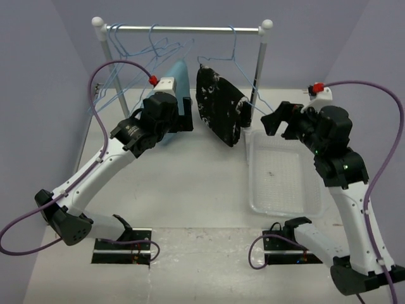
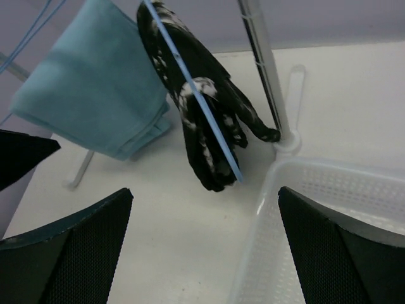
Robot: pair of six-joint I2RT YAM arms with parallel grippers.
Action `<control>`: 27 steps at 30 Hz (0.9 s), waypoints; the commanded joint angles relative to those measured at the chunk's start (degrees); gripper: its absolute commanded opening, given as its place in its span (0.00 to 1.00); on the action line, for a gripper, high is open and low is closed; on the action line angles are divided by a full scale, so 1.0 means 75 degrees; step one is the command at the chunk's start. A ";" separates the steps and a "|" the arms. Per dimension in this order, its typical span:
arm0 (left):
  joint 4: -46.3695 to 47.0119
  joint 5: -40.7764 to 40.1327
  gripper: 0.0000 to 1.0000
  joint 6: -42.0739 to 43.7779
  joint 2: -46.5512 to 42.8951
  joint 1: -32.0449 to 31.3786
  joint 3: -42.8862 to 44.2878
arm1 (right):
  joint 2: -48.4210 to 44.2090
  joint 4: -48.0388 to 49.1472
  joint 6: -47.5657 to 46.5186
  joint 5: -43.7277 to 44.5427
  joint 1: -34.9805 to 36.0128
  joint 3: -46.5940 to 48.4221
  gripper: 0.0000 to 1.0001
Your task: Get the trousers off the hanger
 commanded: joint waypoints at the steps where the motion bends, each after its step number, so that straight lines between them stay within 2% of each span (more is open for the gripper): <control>1: 0.0275 0.0114 1.00 -0.0183 -0.0260 0.0111 -0.0044 | 0.1029 0.0529 -0.0797 0.0027 0.0601 0.1079 0.99; 8: 0.0286 0.0184 1.00 0.0039 -0.0354 0.0123 -0.0044 | 0.2779 0.0130 -0.1687 0.0097 0.0789 0.3446 0.99; 13: 0.0567 0.0418 1.00 0.0215 -0.0366 0.0123 0.0003 | 0.3833 0.0084 -0.2052 -0.0313 0.0824 0.4163 0.99; 15: 0.0673 0.0547 1.00 0.0332 -0.0366 0.0123 0.0026 | 0.4290 0.0271 -0.2414 -0.0628 0.0894 0.4292 0.99; 20: 0.0849 0.0734 1.00 0.0601 -0.0225 0.0123 0.0143 | 0.5449 0.0680 -0.3410 -0.0583 0.1175 0.4993 0.99; 22: 0.0954 0.0746 1.00 0.0613 -0.0213 0.0123 0.0085 | 0.5755 0.0798 -0.3435 -0.0792 0.1188 0.5449 0.89; 24: 0.1048 0.0781 1.00 0.0649 -0.0202 0.0123 0.0050 | 0.6129 0.0846 -0.3447 -0.0969 0.1199 0.5709 0.73; 26: 0.1095 0.0840 1.00 0.0707 -0.0132 0.0123 0.0061 | 0.6283 0.1137 -0.3435 -0.1075 0.1211 0.5792 0.65; 27: 0.1118 0.0840 1.00 0.0707 -0.0120 0.0123 0.0073 | 0.6295 0.1267 -0.3412 -0.1063 0.1211 0.5734 0.53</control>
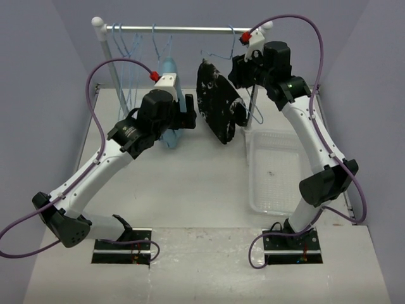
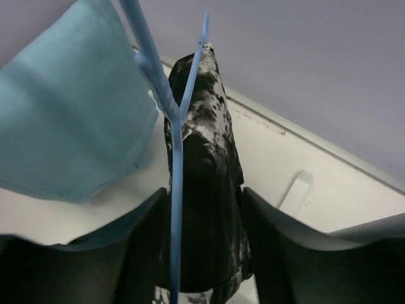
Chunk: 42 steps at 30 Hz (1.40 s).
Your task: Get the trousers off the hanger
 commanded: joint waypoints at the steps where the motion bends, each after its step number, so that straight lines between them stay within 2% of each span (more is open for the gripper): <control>1: 0.0422 0.0155 1.00 0.0247 0.0064 0.0044 0.0143 | -0.0055 0.0949 -0.0177 -0.0314 0.0057 0.0299 0.47; 2: 0.0434 0.0144 1.00 0.0247 0.0076 0.0044 0.0155 | -0.0066 0.1079 -0.0142 -0.0314 0.0057 0.0228 0.42; 3: 0.0457 0.0144 1.00 0.0258 0.0099 0.0044 0.0167 | -0.0113 0.1196 -0.0130 -0.0337 0.0045 0.0170 0.30; 4: 0.0492 0.0167 1.00 0.0282 0.0099 0.0044 0.0178 | -0.0148 0.1430 -0.0130 -0.0384 0.0045 0.0030 0.24; 6: 0.0586 0.0190 1.00 0.0294 0.0111 0.0044 0.0213 | -0.0253 0.1805 -0.0060 -0.0396 0.0057 -0.0100 0.00; 12: 0.0692 0.0167 1.00 0.0387 0.0135 0.0044 0.0436 | -0.0499 0.2391 0.0092 -0.0561 0.0057 -0.0217 0.00; 15: 0.0785 0.0097 1.00 0.0457 0.0111 0.0044 0.0600 | -0.0815 0.3396 0.0314 -0.0665 0.0057 -0.0754 0.00; 18: 0.0890 0.0050 1.00 0.0574 0.0123 0.0044 0.0787 | -0.1050 0.3857 0.0583 -0.0678 0.0057 -0.0944 0.00; 21: 0.1066 0.0143 1.00 0.0668 0.0123 0.0044 0.1115 | -0.1273 0.4604 0.0830 -0.0339 0.0069 -0.1177 0.00; 30: 0.1407 0.0214 1.00 0.0903 0.0251 0.0044 0.1420 | -0.1847 0.6013 0.1464 -0.0279 0.0057 -0.1683 0.00; 35: 0.1395 0.0354 1.00 0.0915 0.0521 0.0044 0.1794 | -0.1707 0.5769 0.1558 -0.0314 0.0057 -0.1086 0.00; 42: 0.1453 0.0869 1.00 0.1055 0.1012 0.0033 0.2521 | -0.2361 0.5393 0.1628 -0.0455 0.0069 -0.1799 0.00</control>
